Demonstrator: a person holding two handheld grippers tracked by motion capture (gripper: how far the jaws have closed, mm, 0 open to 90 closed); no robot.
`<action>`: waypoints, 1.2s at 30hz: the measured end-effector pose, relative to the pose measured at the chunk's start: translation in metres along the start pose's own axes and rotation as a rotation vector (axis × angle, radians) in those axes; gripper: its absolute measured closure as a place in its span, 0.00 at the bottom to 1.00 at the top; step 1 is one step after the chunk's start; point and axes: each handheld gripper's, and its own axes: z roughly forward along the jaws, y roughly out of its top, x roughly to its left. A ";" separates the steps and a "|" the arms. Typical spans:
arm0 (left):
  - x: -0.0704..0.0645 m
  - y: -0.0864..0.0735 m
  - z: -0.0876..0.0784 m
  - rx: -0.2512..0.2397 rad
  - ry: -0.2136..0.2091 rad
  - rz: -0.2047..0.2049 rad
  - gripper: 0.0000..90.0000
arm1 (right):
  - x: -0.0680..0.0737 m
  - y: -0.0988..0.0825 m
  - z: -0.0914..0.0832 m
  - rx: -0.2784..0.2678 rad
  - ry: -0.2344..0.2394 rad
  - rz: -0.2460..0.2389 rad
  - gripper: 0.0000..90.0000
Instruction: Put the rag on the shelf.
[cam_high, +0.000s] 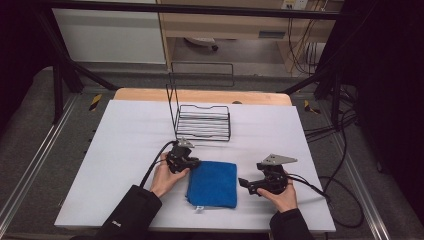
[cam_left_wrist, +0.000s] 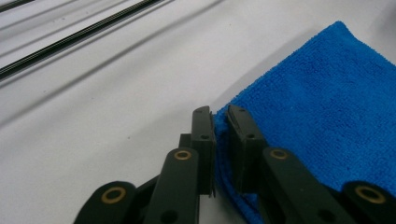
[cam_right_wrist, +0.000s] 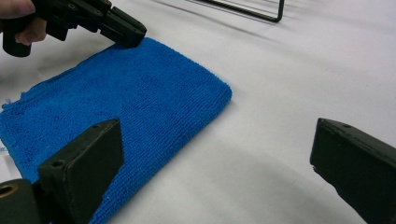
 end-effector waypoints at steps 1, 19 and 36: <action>0.000 0.000 0.000 -0.002 0.001 -0.001 0.92 | 0.001 0.001 0.000 -0.003 -0.007 -0.002 0.03; 0.000 -0.004 0.000 -0.025 -0.003 0.012 0.93 | -0.006 0.030 0.048 0.043 -0.077 0.045 0.32; 0.000 -0.005 0.000 -0.029 -0.002 0.018 0.93 | -0.003 0.022 0.059 0.093 -0.060 0.051 0.70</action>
